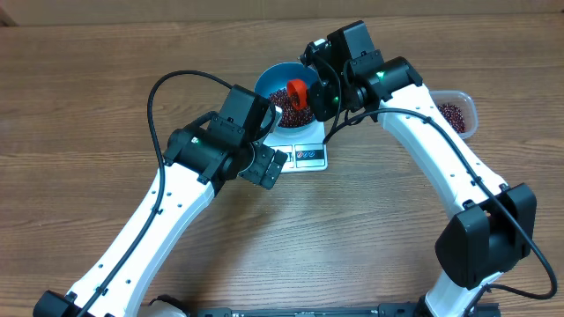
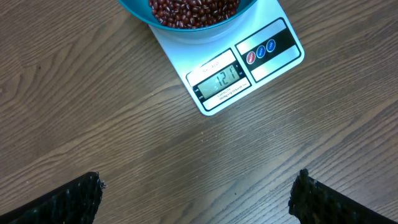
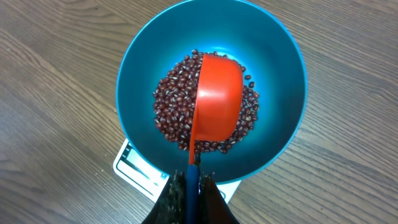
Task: Scoop item into bowl and weigh 150g on scale
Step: 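Hold the scoop over the bowl, shaking out remaining beans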
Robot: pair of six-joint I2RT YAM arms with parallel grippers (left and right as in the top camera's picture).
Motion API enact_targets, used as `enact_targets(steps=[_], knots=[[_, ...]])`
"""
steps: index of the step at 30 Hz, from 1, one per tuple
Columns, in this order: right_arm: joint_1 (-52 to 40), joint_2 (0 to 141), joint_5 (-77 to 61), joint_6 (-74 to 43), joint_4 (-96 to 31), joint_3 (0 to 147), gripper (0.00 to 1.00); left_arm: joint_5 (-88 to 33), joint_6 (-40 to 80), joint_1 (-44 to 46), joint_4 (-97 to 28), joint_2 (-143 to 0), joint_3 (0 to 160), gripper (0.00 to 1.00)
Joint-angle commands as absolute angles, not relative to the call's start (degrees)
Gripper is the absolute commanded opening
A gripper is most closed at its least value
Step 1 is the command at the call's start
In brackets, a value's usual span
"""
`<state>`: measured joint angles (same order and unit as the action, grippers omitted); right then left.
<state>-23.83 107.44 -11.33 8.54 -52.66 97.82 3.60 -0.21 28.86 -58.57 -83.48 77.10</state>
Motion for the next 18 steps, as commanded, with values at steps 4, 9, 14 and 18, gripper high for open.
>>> enact_targets(steps=[4,9,14,18], knots=[[-24.01,107.39,-11.73,8.27,-53.04,99.50,0.04,2.94,-1.10,28.88,-58.48,-82.81,76.86,1.00],[-24.27,107.37,-13.69,14.48,-54.63,99.50,0.04,2.94,-1.10,28.88,-58.48,-82.81,76.86,1.00],[-24.14,107.37,-9.67,8.32,-52.53,99.50,0.04,2.94,-1.13,28.88,-58.48,-82.81,76.86,1.00],[-24.16,107.37,-9.67,8.34,-52.31,99.50,0.04,2.94,-1.10,28.88,-58.48,-82.81,76.86,1.00]])
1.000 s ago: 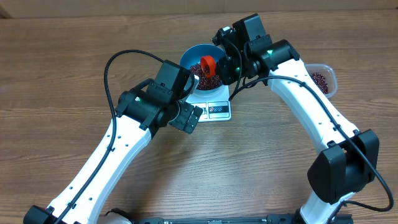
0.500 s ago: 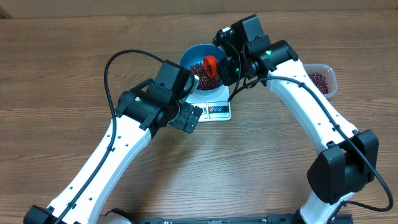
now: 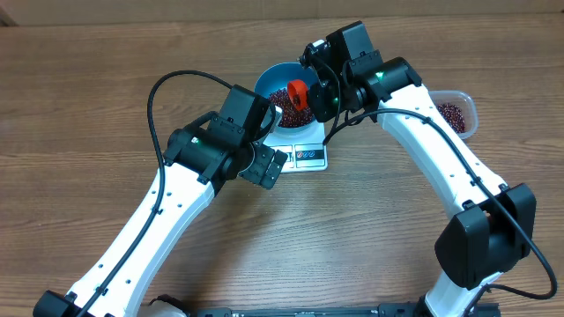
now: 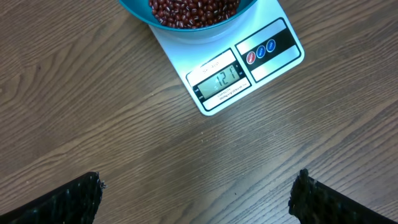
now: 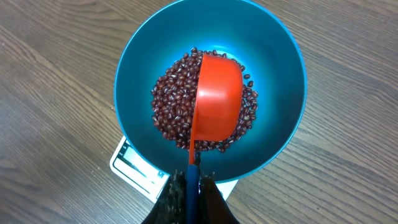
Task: Scoop item into bowl and weigh 150g on scale
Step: 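Hold the scoop over the bowl, shaking out remaining beans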
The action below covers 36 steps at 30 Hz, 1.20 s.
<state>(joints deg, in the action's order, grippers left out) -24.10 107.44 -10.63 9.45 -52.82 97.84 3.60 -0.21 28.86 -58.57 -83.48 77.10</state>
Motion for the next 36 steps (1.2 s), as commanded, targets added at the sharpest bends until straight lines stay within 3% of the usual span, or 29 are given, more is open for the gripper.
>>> enact_targets(steps=[1,9,15,18,22,25,28,32,36], knots=[[-24.16,107.37,-9.65,8.32,-52.31,99.50,0.04,2.94,-1.10,28.88,-58.48,-82.81,76.86,1.00],[-24.16,107.37,-9.45,6.28,-51.51,99.50,0.04,2.94,-1.10,28.88,-58.48,-82.81,76.86,1.00],[-25.45,107.37,-8.58,13.52,-52.51,99.50,0.04,2.94,-1.13,28.88,-58.48,-82.81,76.86,1.00],[-25.43,107.37,-3.09,5.56,-50.81,99.50,0.04,2.94,-1.10,28.88,-58.48,-82.81,76.86,1.00],[-25.78,107.37,-8.40,13.47,-52.77,99.50,0.04,2.94,-1.10,28.88,-58.48,-82.81,76.86,1.00],[-25.76,107.37,-3.36,7.01,-51.92,99.50,0.04,2.94,-1.10,28.88,-58.48,-82.81,76.86,1.00],[-25.67,107.37,-8.64,13.67,-53.49,99.50,0.04,2.94,-1.10,28.88,-58.48,-82.81,76.86,1.00],[-25.58,107.37,-5.30,7.46,-52.56,99.50,0.04,2.94,-1.13,28.88,-58.48,-82.81,76.86,1.00],[-25.54,107.37,-8.25,11.92,-53.80,99.50,0.03,2.94,-1.10,28.88,-58.48,-82.81,76.86,1.00]])
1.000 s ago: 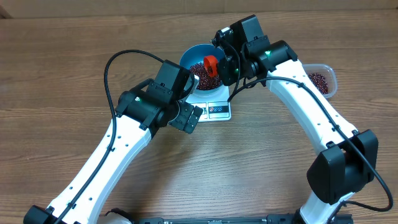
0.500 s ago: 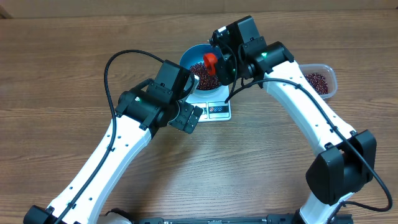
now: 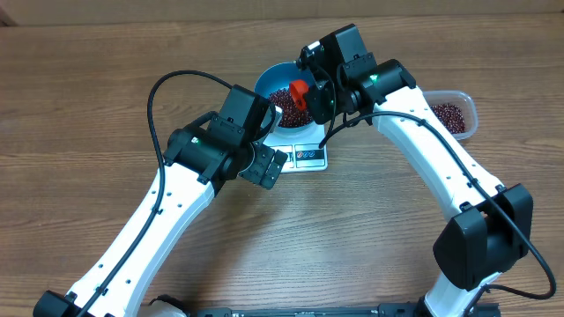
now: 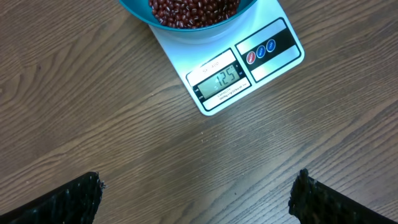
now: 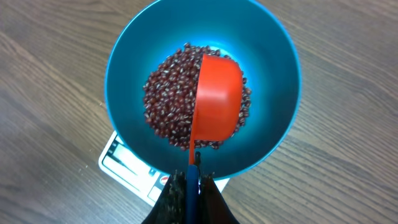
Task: Scoop item into bowl and weigh 150g on scale
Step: 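Hold the scoop over the bowl, shaking out remaining beans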
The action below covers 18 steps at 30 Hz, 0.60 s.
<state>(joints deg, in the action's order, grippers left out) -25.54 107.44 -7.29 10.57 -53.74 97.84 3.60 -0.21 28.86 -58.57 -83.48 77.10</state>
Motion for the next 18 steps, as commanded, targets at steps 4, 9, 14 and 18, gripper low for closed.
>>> enact_targets(steps=[4,9,14,18], knots=[[-25.28,107.37,-6.81,6.37,-53.23,99.50,0.04,2.94,-1.13,28.88,-58.48,-82.81,76.86,0.99],[-25.06,107.22,-8.49,5.37,-53.08,99.53,0.04,2.94,-1.10,28.88,-58.48,-82.81,76.86,1.00],[-22.94,106.10,-11.64,2.81,-52.31,99.50,0.04,2.94,-1.10,28.88,-58.48,-82.81,76.86,1.00],[-21.41,105.69,-18.87,8.88,-54.57,99.50,0.04,2.94,-1.13,28.88,-58.48,-82.81,76.86,1.00]])
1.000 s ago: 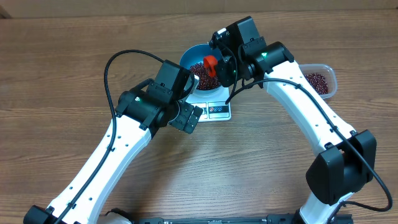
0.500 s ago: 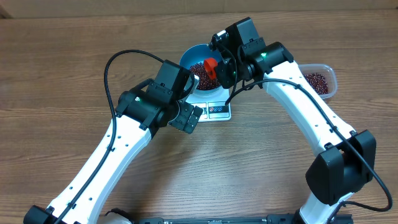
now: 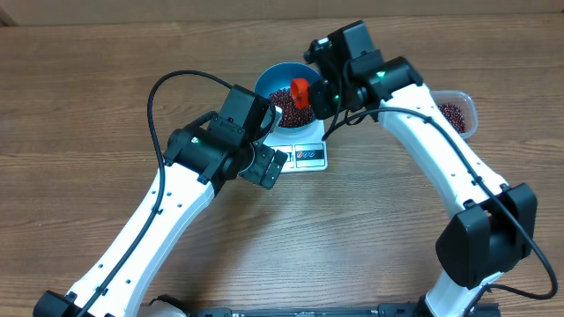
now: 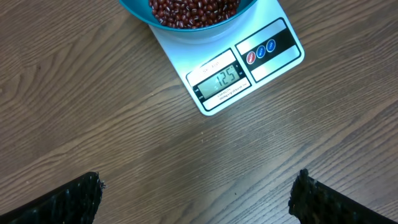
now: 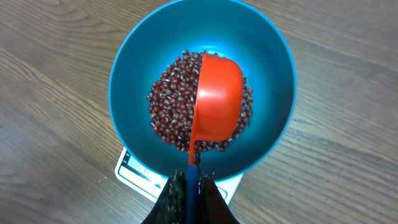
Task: Scoop item into bowl and weigh 150g on scale
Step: 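Hold the scoop over the bowl, shaking out remaining beans, then lift the empty red scoop and carry it right over the bean tub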
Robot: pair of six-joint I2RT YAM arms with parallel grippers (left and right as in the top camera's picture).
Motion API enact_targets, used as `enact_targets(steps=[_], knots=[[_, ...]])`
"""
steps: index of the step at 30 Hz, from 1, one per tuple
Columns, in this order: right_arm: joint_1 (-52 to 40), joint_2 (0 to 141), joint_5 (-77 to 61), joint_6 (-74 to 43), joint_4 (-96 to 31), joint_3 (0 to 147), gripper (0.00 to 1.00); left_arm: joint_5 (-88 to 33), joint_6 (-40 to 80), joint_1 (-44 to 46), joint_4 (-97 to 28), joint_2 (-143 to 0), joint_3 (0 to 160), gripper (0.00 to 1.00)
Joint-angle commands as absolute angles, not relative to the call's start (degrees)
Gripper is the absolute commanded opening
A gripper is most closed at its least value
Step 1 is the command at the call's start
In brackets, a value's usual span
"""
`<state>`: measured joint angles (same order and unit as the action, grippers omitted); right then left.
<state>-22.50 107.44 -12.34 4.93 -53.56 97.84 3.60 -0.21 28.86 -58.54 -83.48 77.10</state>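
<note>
A blue bowl (image 5: pixel 134 124) holding red beans (image 5: pixel 171 106) stands on the white scale (image 4: pixel 236 68), whose display (image 4: pixel 225 77) reads 125. My right gripper (image 5: pixel 194 182) is shut on the handle of an orange scoop (image 5: pixel 217 96), which hangs tipped over above the beans in the bowl (image 3: pixel 275 77). My left gripper (image 4: pixel 196 196) is open over bare wood in front of the scale, with nothing between its fingers.
A clear tub of red beans (image 3: pixel 454 114) sits at the right, beyond the right arm. The left arm (image 3: pixel 220 150) lies just left of the scale (image 3: pixel 308 157). Wooden table top lies all round.
The right gripper with the scoop has shifted slightly right and back over the bowl. The scale still reads 125. The left gripper has not moved.
The scoop hung tipped over the bowl with the scale at 121, and stayed so at the second moment. By 0.6 s ago the reading was 125 and the scoop had shifted left. It reads 125 now, scoop still over the bowl.
</note>
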Motion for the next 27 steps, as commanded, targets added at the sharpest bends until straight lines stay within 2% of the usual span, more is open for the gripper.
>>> enact_targets(steps=[1,3,5,9,13,17,23,27], knots=[[-21.28,105.65,-21.02,12.36,-55.57,99.53,0.04,2.94,-1.10,28.88,-58.48,-82.81,76.86,0.99],[-20.99,105.65,-17.39,9.52,-55.24,99.50,0.03,2.94,-1.10,28.88,-58.48,-82.81,76.86,1.00],[-20.71,105.65,-10.98,0.82,-54.28,99.50,0.04,2.94,-1.10,28.88,-58.48,-82.81,76.86,1.00],[-21.15,105.49,-17.65,11.18,-55.81,99.50,0.04,2.94,-1.10,28.88,-58.48,-82.81,76.86,1.00],[-21.56,105.49,-9.43,2.11,-53.89,99.50,0.04,2.94,-1.13,28.88,-58.48,-82.81,76.86,1.00],[-22.33,104.97,-14.90,11.31,-54.76,99.50,0.04,2.94,-1.10,28.88,-58.48,-82.81,76.86,1.00],[-23.86,102.08,-8.71,11.35,-53.41,99.53,0.04,2.94,-1.10,28.88,-58.48,-82.81,76.86,1.00],[-24.69,100.03,-8.12,17.23,-53.21,99.53,0.04,2.94,-1.10,28.88,-58.48,-82.81,76.86,1.00]])
